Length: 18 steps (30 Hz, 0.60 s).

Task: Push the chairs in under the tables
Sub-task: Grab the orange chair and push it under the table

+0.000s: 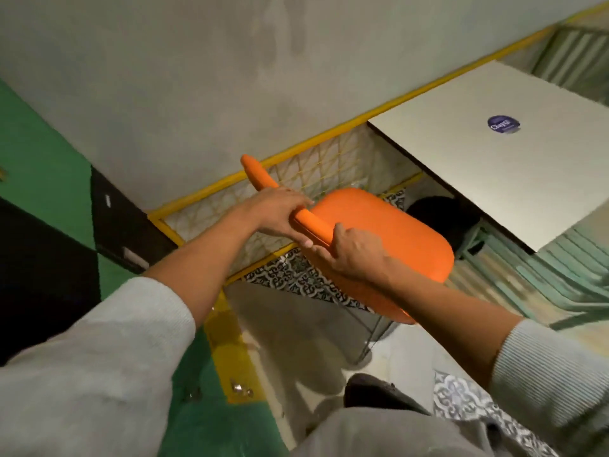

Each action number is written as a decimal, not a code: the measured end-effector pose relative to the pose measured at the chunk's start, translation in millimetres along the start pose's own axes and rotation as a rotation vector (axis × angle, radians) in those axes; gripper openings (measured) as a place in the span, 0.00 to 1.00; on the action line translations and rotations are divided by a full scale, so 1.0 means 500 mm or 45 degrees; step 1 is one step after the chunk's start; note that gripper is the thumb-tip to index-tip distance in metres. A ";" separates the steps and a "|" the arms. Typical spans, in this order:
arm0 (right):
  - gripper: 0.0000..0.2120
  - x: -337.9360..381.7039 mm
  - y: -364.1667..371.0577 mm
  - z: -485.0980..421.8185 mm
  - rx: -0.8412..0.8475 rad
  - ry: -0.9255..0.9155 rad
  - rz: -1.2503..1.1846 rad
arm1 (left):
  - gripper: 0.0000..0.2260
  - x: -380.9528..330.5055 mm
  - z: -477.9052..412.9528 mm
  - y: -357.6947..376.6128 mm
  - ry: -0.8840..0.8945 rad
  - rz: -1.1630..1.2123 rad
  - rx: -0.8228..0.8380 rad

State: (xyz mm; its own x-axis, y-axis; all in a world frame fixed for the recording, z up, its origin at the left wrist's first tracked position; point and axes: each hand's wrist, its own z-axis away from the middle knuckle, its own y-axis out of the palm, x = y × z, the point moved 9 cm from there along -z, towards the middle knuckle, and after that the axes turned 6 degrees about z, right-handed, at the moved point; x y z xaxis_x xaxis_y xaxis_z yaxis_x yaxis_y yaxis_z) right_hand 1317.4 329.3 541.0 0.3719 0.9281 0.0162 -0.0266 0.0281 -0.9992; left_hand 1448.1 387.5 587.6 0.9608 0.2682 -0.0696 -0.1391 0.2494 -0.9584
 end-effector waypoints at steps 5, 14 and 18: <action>0.33 -0.006 0.001 -0.012 -0.112 0.161 0.107 | 0.44 0.067 -0.073 0.034 0.250 -0.066 -0.075; 0.35 -0.016 0.004 -0.008 -0.141 0.296 0.065 | 0.37 0.209 -0.133 0.029 0.533 0.075 -0.298; 0.34 -0.017 0.012 -0.010 -0.091 0.421 0.105 | 0.35 0.227 -0.153 0.038 0.740 0.044 -0.449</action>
State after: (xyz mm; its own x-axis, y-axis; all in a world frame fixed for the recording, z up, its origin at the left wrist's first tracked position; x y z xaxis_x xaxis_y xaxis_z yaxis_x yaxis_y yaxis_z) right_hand 1318.6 319.6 534.7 0.6520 0.7554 -0.0651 -0.0081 -0.0789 -0.9968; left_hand 1572.7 351.5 540.3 0.9435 -0.2978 -0.1452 -0.1806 -0.0948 -0.9790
